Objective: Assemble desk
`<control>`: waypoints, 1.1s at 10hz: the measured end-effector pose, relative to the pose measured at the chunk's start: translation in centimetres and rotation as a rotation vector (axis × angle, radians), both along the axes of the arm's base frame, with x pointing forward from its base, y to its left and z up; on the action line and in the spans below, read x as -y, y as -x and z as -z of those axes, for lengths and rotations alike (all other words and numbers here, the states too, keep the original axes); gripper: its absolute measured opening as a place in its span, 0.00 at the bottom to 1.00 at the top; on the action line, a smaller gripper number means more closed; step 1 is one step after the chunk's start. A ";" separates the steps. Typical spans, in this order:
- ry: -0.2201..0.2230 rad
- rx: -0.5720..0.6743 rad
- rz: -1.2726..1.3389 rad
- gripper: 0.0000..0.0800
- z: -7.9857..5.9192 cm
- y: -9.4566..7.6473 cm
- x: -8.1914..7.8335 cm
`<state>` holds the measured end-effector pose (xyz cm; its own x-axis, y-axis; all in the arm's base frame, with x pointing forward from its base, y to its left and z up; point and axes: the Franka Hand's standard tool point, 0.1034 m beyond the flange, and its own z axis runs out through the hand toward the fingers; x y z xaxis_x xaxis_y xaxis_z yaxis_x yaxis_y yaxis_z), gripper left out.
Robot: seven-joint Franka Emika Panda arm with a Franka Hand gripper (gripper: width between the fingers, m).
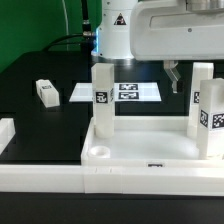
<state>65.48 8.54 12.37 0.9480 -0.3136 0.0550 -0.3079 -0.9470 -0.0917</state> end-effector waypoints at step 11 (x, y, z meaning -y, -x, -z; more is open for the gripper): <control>0.040 0.003 -0.274 0.36 0.6 0.6 -1.2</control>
Offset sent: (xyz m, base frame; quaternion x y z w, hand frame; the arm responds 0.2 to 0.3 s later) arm -0.0109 0.0146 -0.0025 0.0112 -0.0042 -0.1855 0.9826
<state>64.83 9.76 11.80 0.9969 -0.0430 0.0654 -0.0395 -0.9978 -0.0536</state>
